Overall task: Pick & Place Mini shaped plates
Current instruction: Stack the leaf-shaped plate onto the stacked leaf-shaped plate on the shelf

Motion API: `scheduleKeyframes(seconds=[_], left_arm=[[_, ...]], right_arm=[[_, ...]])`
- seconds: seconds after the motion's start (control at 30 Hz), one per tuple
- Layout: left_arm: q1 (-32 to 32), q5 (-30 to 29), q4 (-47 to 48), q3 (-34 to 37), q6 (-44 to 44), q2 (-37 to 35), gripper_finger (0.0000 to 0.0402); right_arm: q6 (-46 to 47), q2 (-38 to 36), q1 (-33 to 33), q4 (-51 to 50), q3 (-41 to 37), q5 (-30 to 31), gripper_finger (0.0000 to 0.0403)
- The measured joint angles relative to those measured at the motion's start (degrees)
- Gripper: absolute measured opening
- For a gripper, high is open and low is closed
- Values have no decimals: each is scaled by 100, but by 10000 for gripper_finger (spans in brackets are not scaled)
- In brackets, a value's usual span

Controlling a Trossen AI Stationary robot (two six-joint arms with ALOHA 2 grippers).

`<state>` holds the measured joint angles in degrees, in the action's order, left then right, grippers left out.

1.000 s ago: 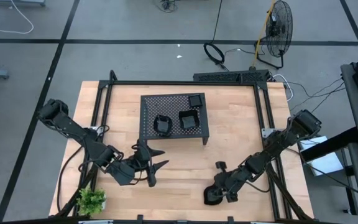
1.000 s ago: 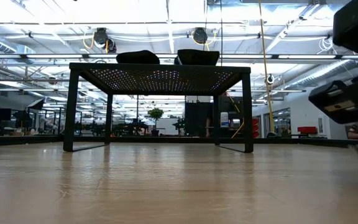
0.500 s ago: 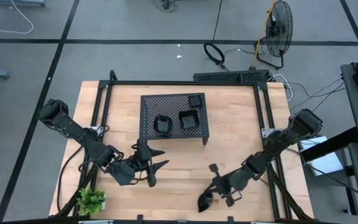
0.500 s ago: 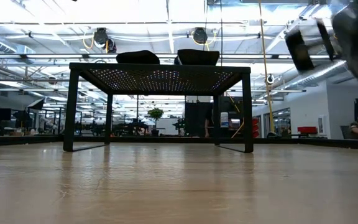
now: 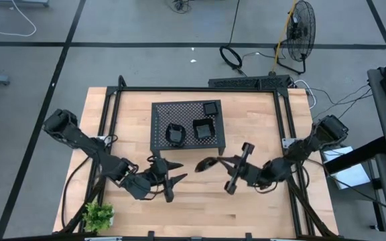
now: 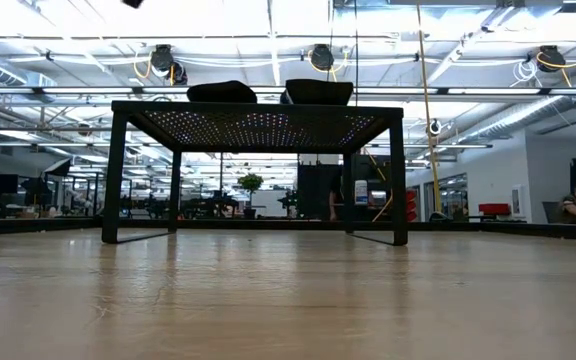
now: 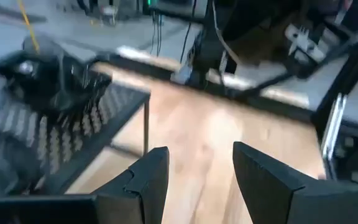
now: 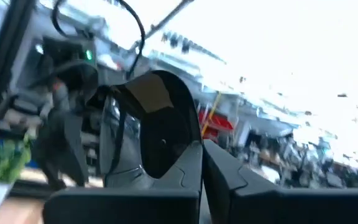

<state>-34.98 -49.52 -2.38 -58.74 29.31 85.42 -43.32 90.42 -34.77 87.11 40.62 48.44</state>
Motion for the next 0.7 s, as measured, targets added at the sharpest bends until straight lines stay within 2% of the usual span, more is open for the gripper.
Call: scheduleKeyframes(seconds=[0.13, 0.33, 0.7], left_arm=[[228, -4, -1047, 0, -751, 362, 182], [467, -4, -2623, 0, -2083, 740, 182], [612, -28, -3586, 0, -2991, 775, 182]], right_arm=[[4, 5, 297, 149, 2, -536, 0], [-40, 5, 571, 175, 2, -501, 0], [-132, 5, 725, 204, 2, -503, 0]])
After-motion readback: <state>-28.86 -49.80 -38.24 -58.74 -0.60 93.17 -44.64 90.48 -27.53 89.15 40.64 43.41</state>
